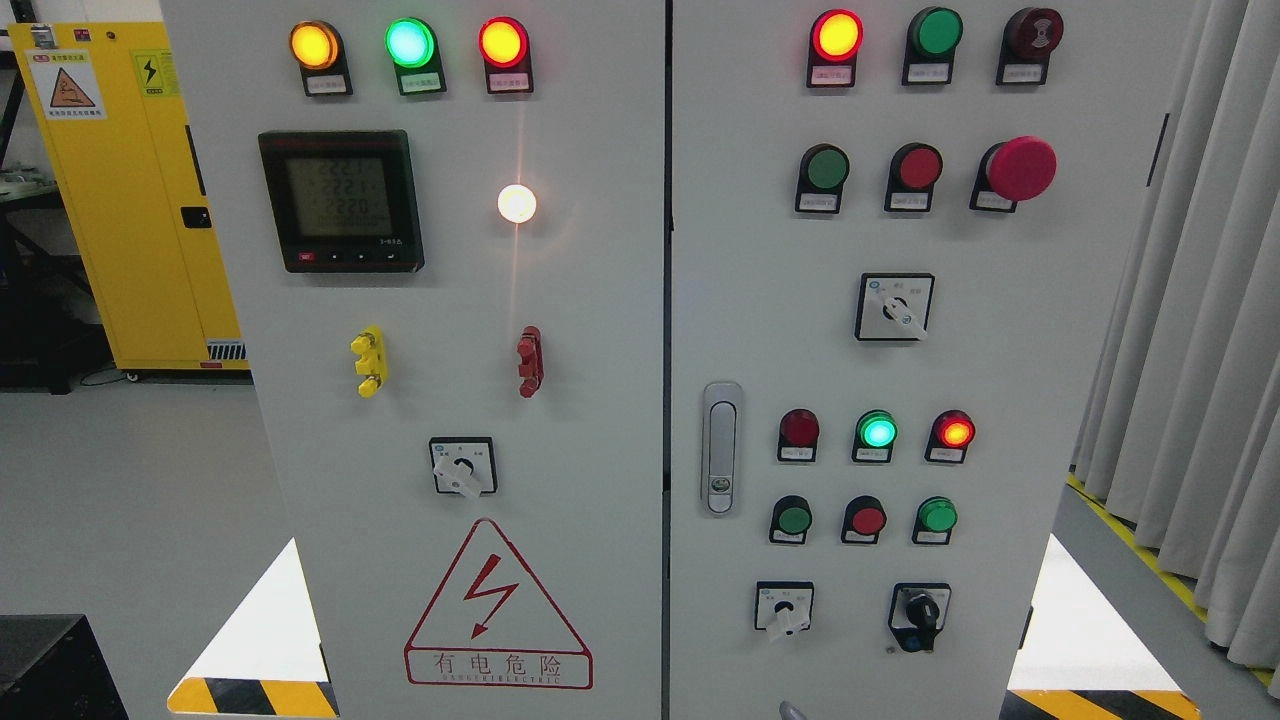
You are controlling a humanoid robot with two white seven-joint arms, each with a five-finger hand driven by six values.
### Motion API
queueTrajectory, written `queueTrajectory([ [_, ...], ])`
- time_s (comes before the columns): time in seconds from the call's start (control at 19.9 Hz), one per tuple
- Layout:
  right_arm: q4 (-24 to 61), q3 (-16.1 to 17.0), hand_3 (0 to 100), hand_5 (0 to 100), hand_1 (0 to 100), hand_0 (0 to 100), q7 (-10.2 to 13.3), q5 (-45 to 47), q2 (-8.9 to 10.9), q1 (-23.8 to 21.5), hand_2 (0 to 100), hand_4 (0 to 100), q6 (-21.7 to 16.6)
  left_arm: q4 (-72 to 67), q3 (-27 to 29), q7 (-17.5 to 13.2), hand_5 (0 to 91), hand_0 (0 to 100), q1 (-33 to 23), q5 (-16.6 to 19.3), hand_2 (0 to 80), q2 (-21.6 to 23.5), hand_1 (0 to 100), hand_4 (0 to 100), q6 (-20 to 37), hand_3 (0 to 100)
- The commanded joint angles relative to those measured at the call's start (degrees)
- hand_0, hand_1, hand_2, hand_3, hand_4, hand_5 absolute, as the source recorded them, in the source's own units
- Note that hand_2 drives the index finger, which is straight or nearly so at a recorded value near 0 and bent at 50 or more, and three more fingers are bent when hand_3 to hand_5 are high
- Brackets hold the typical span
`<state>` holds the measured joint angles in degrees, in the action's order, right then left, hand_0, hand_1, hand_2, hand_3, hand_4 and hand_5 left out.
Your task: Press green start button
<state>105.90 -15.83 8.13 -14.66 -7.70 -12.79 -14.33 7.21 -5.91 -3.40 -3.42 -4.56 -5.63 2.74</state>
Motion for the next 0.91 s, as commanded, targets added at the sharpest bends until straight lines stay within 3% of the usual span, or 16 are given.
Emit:
queueTrajectory([
  [0.0, 0.3, -0.2, 0, 0, 72, 46, 0.0, -0.1, 0.05, -0.1, 0, 2, -0.1, 0.0, 0.0, 0.1, 0.0, 12, 0.0, 0.0, 0.0, 0.0, 56, 0, 0.0, 0],
  [0.4, 1.4, 0.3, 0, 0, 72, 46, -0.1, -1.3, 0.14, -0.1, 0, 2, -0.1, 0.0, -0.1, 0.0, 0.0, 12, 0.0, 0.0, 0.0, 0.0, 56, 0, 0.0, 0],
  [0.6, 3.0, 1.6, 0, 0, 73, 42, 0.1, -14.6, 0.23, -0.6, 0, 2, -0.1, 0.0, -0.1, 0.0, 0.0, 12, 0.0, 0.0, 0.0, 0.0, 56, 0, 0.0, 0],
  [0.65, 3.5, 2.1, 2, 3, 75, 36, 0.3, -18.3, 0.31, -1.0, 0, 6, -0.2, 0.0, 0.0, 0.0, 0.0, 12, 0.0, 0.0, 0.0, 0.0, 56, 0, 0.0, 0],
  [0.71, 4.1, 2.4, 37, 44, 79, 41, 1.0, -21.1, 0.31, -1.0, 0, 48, -0.3, 0.0, 0.0, 0.0, 0.0, 12, 0.0, 0.0, 0.0, 0.0, 56, 0, 0.0, 0],
  [0.76, 4.5, 2.9, 43, 53, 79, 42, 2.2, -23.7, 0.31, -1.0, 0, 56, -0.3, 0.0, -0.1, 0.0, 0.0, 12, 0.0, 0.0, 0.0, 0.0, 56, 0, 0.0, 0],
  [0.81, 4.6, 3.5, 45, 55, 80, 44, 3.3, -26.4, 0.31, -1.0, 0, 58, -0.5, 0.0, 0.0, 0.0, 0.0, 12, 0.0, 0.1, 0.0, 0.0, 56, 0, 0.0, 0],
  [0.86, 4.7, 4.2, 63, 74, 82, 45, 3.9, -30.0, 0.31, -0.9, 0, 75, -0.5, 0.0, 0.0, 0.0, 0.0, 12, 0.0, 0.0, 0.0, 0.0, 56, 0, 0.0, 0],
])
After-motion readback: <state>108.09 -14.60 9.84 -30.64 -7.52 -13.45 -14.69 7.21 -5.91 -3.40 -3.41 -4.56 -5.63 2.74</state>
